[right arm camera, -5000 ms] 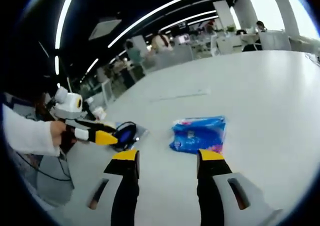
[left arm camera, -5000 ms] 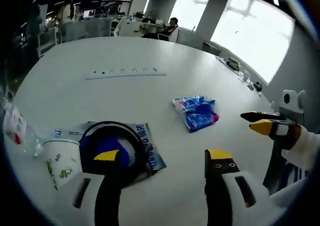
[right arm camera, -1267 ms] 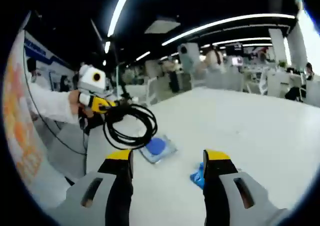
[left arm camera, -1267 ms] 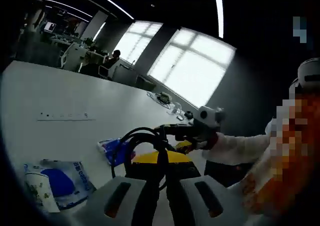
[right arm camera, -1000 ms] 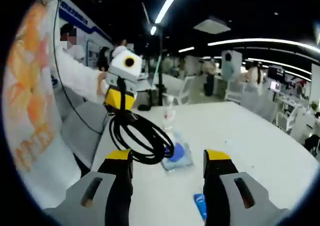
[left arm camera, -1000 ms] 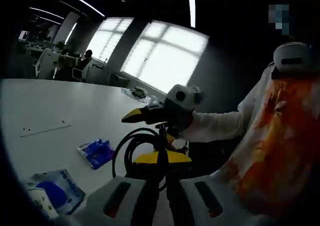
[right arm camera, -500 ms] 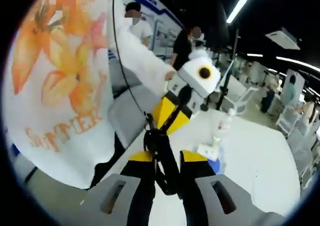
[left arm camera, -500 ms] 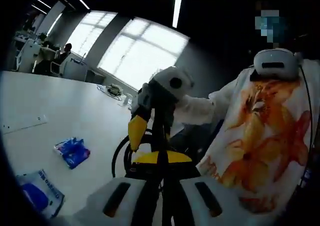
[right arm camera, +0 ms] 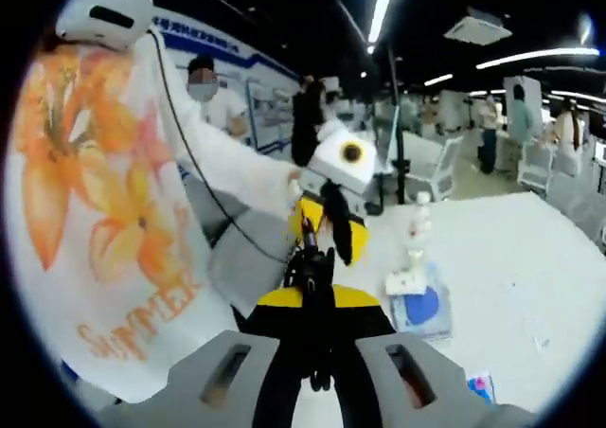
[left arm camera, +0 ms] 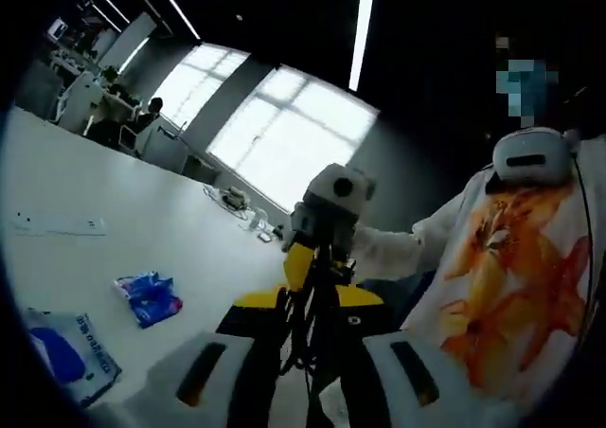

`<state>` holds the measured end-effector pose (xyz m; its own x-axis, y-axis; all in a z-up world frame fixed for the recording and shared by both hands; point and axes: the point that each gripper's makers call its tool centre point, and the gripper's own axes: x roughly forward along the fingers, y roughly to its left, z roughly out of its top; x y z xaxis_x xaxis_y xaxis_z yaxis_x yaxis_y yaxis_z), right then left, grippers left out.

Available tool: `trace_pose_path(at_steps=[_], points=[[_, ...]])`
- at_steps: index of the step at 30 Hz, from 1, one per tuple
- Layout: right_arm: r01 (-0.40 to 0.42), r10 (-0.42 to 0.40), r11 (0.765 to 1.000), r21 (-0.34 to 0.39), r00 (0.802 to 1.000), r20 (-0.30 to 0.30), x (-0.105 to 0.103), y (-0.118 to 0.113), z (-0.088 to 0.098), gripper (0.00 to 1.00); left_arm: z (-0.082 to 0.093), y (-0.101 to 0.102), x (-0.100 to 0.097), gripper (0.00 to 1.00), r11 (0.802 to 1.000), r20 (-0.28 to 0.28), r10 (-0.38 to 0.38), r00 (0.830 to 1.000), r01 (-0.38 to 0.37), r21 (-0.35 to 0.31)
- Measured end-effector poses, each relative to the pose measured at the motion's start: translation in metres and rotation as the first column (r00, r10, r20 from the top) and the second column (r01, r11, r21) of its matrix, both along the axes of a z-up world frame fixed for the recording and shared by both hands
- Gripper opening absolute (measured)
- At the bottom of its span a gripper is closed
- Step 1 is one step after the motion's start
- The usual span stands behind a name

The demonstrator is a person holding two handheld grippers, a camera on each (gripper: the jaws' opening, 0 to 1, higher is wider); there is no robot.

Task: Arrange the tabletop items into an orderly group along one side of the table until the central work area is clear of visible clutter.

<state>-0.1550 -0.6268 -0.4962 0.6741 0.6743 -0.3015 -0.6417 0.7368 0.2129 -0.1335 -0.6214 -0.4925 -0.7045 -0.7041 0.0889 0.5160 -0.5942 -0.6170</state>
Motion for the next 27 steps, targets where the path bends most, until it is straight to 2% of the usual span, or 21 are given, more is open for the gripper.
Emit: trace_pose_path(at_steps=[3, 6, 8, 10, 11, 13, 15, 16, 18, 20, 23, 25, 27], points=[[0.058, -0.059, 0.998, 0.034, 0.998, 0.005, 0.001, -0.010, 0.004, 0.04, -0.001, 0.005, -0.005, 0.47, 1.000, -0.015, -0.014, 1.000, 0.014, -0.008], [0.099, -0.100, 0.992, 0.082, 0.995, 0.013, 0.002, -0.014, 0.010, 0.04, -0.011, 0.006, -0.013, 0.58, 1.000, 0.017, -0.014, 1.000, 0.014, 0.006], [0.131, -0.133, 0.983, 0.129, 0.991, 0.003, 0.004, -0.015, 0.013, 0.04, -0.023, 0.004, -0.021, 0.62, 1.000, 0.037, -0.009, 0.999, 0.008, 0.030], [0.149, -0.150, 0.976, 0.158, 0.989, -0.005, 0.004, -0.015, 0.014, 0.04, -0.030, 0.002, -0.027, 0.61, 0.999, 0.037, 0.001, 0.999, -0.002, 0.037], [0.164, -0.164, 0.972, 0.167, 0.986, -0.012, 0.005, -0.015, 0.013, 0.04, -0.034, 0.000, -0.032, 0.59, 0.999, 0.033, 0.005, 0.999, -0.007, 0.039], [0.183, -0.181, 0.967, 0.174, 0.983, -0.026, 0.006, -0.014, 0.010, 0.04, -0.038, -0.005, -0.035, 0.49, 0.998, 0.017, 0.037, 0.999, -0.038, 0.044], [0.216, -0.209, 0.955, 0.202, 0.976, -0.057, 0.006, -0.013, 0.005, 0.04, -0.046, -0.012, -0.028, 0.43, 0.993, -0.006, 0.102, 0.995, -0.102, 0.056], [0.231, -0.223, 0.949, 0.212, 0.973, -0.062, 0.005, -0.013, 0.002, 0.04, -0.049, -0.012, -0.026, 0.39, 0.992, -0.021, 0.112, 0.993, -0.111, 0.060], [0.277, -0.264, 0.923, 0.266, 0.961, -0.084, 0.004, -0.015, -0.001, 0.04, -0.052, -0.012, -0.024, 0.20, 0.989, -0.022, 0.129, 0.991, -0.127, 0.074], [0.340, -0.321, 0.903, 0.262, 0.940, -0.114, 0.004, -0.023, -0.012, 0.05, -0.053, -0.012, -0.020, 0.11, 0.983, -0.063, 0.165, 0.984, -0.159, 0.091], [0.366, -0.341, 0.888, 0.278, 0.930, -0.134, 0.000, -0.024, -0.024, 0.05, -0.058, -0.013, -0.022, 0.07, 0.981, -0.059, 0.170, 0.984, -0.163, 0.107], [0.389, -0.364, 0.889, 0.243, 0.920, -0.142, -0.003, -0.025, -0.034, 0.05, -0.067, -0.013, -0.026, 0.04, 0.977, -0.041, 0.166, 0.985, -0.159, 0.142], [0.428, -0.406, 0.890, 0.158, 0.901, -0.149, -0.006, -0.032, -0.050, 0.06, -0.079, -0.015, -0.026, 0.02, 0.973, -0.015, 0.157, 0.988, -0.152, 0.176]])
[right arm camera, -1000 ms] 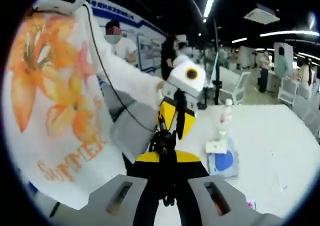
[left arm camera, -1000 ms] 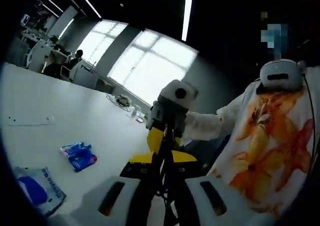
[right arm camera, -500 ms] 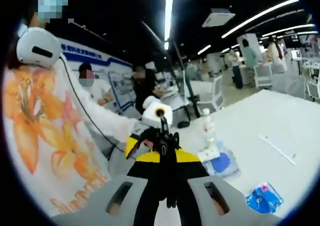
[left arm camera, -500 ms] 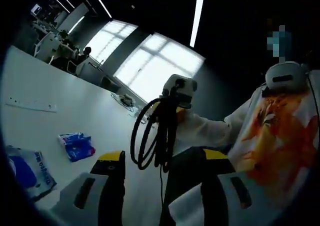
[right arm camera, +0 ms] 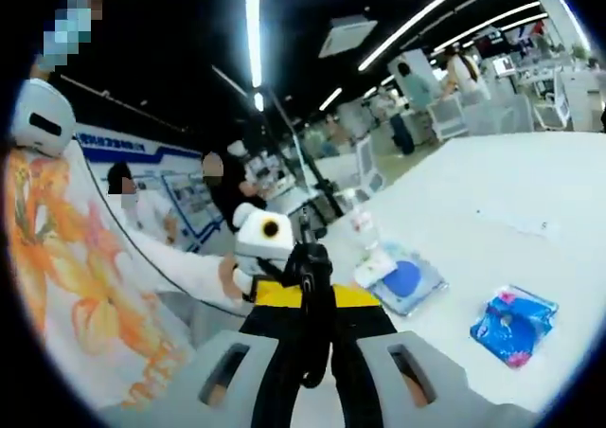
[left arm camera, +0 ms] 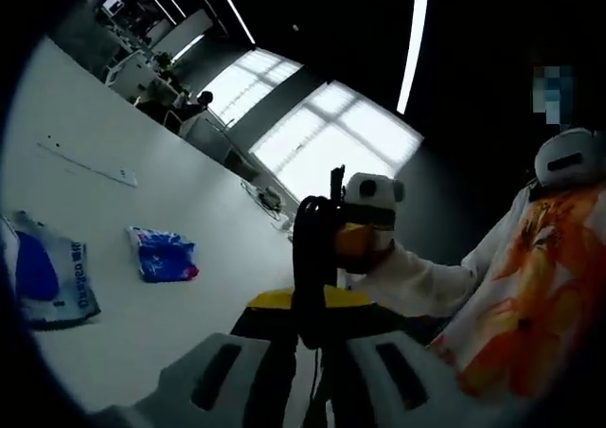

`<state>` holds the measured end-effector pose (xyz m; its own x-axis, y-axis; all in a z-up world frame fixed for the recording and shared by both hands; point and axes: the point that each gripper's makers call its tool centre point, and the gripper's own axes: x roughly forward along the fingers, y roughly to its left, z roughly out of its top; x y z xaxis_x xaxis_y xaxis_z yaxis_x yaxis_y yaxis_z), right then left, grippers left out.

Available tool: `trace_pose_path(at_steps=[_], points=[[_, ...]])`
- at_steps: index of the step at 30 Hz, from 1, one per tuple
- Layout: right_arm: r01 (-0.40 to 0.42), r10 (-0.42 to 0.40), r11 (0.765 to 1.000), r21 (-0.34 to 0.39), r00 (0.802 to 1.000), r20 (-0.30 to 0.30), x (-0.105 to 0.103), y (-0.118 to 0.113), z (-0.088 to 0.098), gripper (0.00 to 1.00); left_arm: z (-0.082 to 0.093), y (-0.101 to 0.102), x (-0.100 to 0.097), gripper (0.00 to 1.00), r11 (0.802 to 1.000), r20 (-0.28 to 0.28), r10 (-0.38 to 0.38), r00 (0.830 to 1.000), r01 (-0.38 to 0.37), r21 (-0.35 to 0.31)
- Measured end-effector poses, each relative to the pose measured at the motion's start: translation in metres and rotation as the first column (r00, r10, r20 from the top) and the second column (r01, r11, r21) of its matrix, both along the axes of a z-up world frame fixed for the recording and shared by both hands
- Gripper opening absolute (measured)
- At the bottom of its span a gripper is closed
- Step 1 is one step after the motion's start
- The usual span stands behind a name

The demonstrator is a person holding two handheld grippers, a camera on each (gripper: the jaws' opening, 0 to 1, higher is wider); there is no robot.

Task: Arrange the tabletop items into an orderly group along one side of the table until the central work area is clear of visible clutter.

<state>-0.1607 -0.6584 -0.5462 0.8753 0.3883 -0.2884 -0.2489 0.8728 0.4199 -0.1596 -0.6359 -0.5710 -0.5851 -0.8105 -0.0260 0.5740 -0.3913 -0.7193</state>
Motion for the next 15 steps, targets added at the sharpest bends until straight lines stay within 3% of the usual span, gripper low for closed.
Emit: trace_pose_path(at_steps=[4, 7, 9, 12, 15], points=[[0.088, -0.086, 0.996, 0.033, 0.995, -0.055, -0.006, -0.009, -0.022, 0.07, -0.015, -0.005, -0.003, 0.02, 0.998, 0.001, -0.005, 1.000, 0.005, 0.070], [0.173, -0.166, 0.982, 0.073, 0.982, -0.085, -0.011, -0.018, -0.036, 0.08, -0.028, -0.012, -0.007, 0.02, 0.992, -0.003, -0.009, 1.000, 0.010, 0.125], [0.222, -0.214, 0.973, 0.062, 0.971, -0.106, -0.017, -0.026, -0.048, 0.09, -0.036, -0.016, -0.010, 0.02, 0.988, -0.006, -0.013, 1.000, 0.014, 0.153], [0.324, -0.312, 0.945, 0.046, 0.935, -0.167, -0.026, -0.037, -0.071, 0.10, -0.057, -0.019, -0.017, 0.02, 0.967, -0.014, -0.027, 1.000, 0.030, 0.253], [0.410, -0.387, 0.909, 0.070, 0.895, -0.224, -0.034, -0.045, -0.092, 0.11, -0.074, -0.029, -0.020, 0.02, 0.953, -0.032, -0.006, 0.999, 0.016, 0.302]])
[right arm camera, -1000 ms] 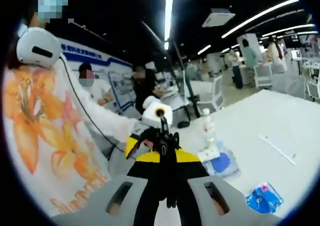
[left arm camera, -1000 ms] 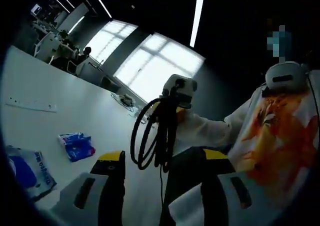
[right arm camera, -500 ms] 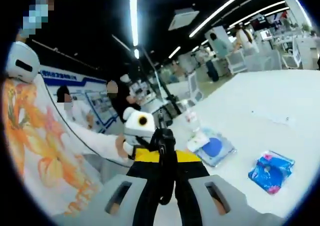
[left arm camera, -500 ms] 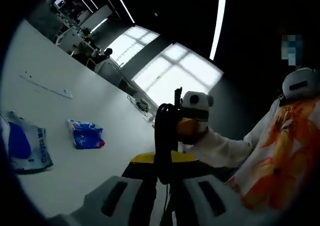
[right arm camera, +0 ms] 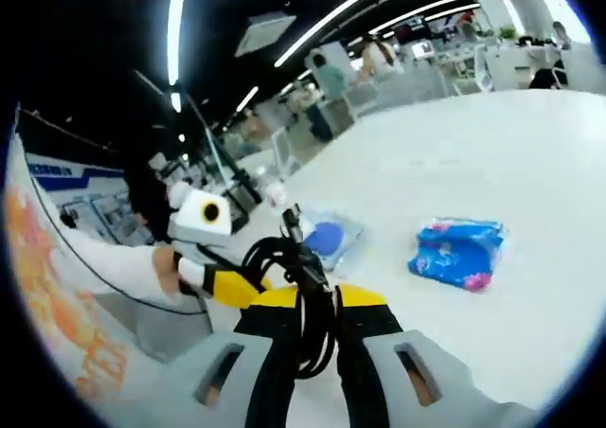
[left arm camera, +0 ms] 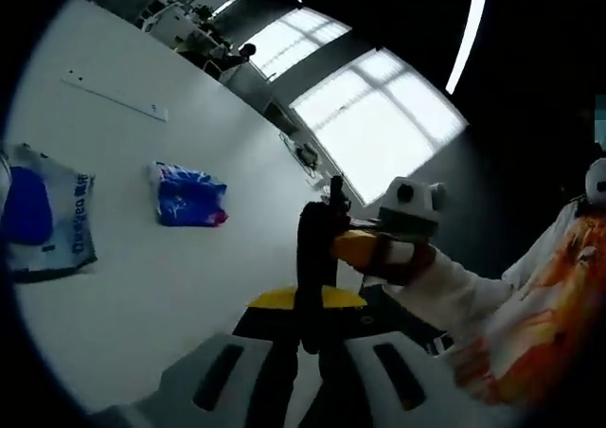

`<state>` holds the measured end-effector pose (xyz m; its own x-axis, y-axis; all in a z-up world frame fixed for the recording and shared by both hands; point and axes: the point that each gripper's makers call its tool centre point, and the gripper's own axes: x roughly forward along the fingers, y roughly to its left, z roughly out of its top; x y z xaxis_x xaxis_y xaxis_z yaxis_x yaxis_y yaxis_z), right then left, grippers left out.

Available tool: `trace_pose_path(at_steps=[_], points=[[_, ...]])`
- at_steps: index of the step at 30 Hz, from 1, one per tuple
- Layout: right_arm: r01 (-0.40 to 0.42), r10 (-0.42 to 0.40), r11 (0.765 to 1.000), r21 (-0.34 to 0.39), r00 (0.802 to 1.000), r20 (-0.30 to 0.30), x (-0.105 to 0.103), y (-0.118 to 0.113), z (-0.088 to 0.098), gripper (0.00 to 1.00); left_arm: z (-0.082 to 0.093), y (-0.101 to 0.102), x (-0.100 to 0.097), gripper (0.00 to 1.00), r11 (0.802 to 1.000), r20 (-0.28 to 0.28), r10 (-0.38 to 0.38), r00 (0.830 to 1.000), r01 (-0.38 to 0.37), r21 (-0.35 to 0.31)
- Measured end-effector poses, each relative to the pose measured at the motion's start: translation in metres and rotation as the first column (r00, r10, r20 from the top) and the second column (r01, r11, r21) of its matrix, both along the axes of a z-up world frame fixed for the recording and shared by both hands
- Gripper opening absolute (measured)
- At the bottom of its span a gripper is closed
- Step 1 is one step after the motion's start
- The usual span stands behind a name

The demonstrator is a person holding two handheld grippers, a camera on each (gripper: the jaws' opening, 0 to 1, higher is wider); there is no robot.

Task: Arrange the tabletop items into an orderly group along one side of the table until the central work area is clear of visible clutter.

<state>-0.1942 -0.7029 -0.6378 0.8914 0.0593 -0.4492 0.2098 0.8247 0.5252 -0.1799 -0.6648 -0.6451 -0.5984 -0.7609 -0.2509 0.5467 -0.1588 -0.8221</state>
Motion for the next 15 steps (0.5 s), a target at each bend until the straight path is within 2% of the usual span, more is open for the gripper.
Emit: trace_pose_path(at_steps=[2, 4, 6, 7, 8, 10, 11, 15], points=[[0.053, -0.053, 0.999, 0.008, 0.998, -0.034, -0.005, -0.008, -0.014, 0.11, -0.010, -0.005, -0.003, 0.02, 1.000, 0.013, -0.007, 1.000, 0.006, 0.023], [0.083, -0.083, 0.997, 0.000, 0.995, -0.059, -0.008, -0.014, -0.025, 0.12, -0.021, -0.009, -0.006, 0.02, 0.997, 0.013, -0.006, 1.000, 0.005, 0.074], [0.130, -0.130, 0.991, -0.006, 0.988, -0.087, -0.011, -0.020, -0.039, 0.11, -0.035, -0.013, -0.002, 0.02, 0.987, 0.029, 0.018, 0.999, -0.022, 0.157], [0.140, -0.141, 0.990, -0.018, 0.985, -0.099, -0.011, -0.022, -0.044, 0.10, -0.040, -0.019, 0.001, 0.02, 0.984, 0.028, 0.031, 0.999, -0.035, 0.174], [0.162, -0.165, 0.986, -0.032, 0.979, -0.118, -0.013, -0.025, -0.053, 0.10, -0.042, -0.023, 0.002, 0.02, 0.984, 0.026, 0.037, 0.999, -0.041, 0.172], [0.241, -0.236, 0.970, 0.018, 0.963, -0.130, -0.012, -0.030, -0.061, 0.09, -0.051, -0.030, 0.008, 0.02, 0.973, 0.047, 0.061, 0.997, -0.070, 0.221], [0.263, -0.257, 0.965, 0.023, 0.957, -0.135, -0.012, -0.032, -0.064, 0.09, -0.053, -0.033, 0.010, 0.02, 0.972, 0.057, 0.065, 0.996, -0.076, 0.223], [0.316, -0.311, 0.949, -0.002, 0.935, -0.169, -0.011, -0.037, -0.077, 0.09, -0.069, -0.043, 0.019, 0.03, 0.948, 0.079, 0.113, 0.990, -0.132, 0.290]])
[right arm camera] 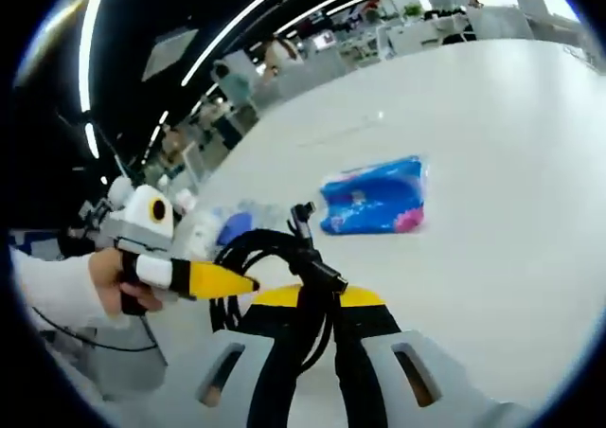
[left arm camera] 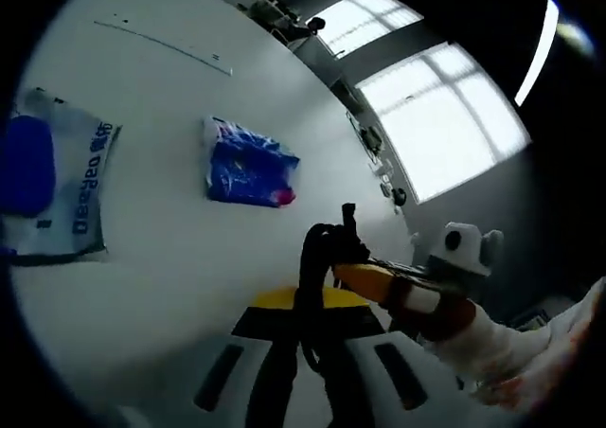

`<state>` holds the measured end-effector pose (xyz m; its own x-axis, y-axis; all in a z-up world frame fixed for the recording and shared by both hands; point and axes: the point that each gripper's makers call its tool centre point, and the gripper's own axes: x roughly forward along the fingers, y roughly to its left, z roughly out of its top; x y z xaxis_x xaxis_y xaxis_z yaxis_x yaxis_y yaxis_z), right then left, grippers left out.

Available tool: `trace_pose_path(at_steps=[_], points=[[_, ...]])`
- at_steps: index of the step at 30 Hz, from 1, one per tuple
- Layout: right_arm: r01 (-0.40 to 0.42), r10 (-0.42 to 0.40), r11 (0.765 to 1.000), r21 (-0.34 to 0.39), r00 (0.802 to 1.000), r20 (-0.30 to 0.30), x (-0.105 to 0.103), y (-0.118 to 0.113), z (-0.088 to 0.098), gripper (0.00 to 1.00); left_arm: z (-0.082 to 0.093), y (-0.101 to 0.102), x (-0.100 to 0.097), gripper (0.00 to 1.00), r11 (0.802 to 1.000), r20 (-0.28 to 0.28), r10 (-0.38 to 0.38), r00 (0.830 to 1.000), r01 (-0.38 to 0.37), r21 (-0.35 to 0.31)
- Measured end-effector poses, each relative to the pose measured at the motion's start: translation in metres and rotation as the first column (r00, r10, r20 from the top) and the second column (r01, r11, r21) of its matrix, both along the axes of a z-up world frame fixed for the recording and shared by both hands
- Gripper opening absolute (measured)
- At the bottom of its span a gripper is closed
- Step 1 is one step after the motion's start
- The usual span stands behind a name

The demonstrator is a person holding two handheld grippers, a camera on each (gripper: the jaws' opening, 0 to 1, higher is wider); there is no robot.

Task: Arrange the tabletop items into an orderly group along one side of the table until the central work area is clear of visible clutter.

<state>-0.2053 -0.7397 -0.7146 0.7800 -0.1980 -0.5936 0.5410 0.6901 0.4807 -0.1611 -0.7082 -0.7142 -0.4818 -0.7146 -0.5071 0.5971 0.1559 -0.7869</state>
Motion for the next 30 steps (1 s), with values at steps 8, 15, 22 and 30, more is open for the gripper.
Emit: trace_pose_path(at_steps=[8, 15, 22, 30], points=[[0.058, -0.059, 0.998, -0.008, 0.995, -0.077, -0.011, -0.004, -0.026, 0.09, -0.020, -0.012, -0.001, 0.03, 0.998, 0.088, -0.043, 0.995, 0.039, 0.040], [0.104, -0.103, 0.995, 0.001, 0.990, -0.091, -0.019, -0.006, -0.034, 0.08, -0.029, -0.018, -0.006, 0.04, 0.993, 0.155, -0.103, 0.983, 0.093, 0.067], [0.120, -0.122, 0.993, -0.020, 0.987, -0.108, -0.022, -0.013, -0.037, 0.07, -0.037, -0.023, -0.006, 0.06, 0.991, 0.185, -0.103, 0.977, 0.085, 0.105], [0.127, -0.127, 0.992, -0.009, 0.984, -0.126, -0.024, -0.015, -0.048, 0.06, -0.045, -0.024, -0.001, 0.10, 0.986, 0.257, -0.131, 0.958, 0.099, 0.131]])
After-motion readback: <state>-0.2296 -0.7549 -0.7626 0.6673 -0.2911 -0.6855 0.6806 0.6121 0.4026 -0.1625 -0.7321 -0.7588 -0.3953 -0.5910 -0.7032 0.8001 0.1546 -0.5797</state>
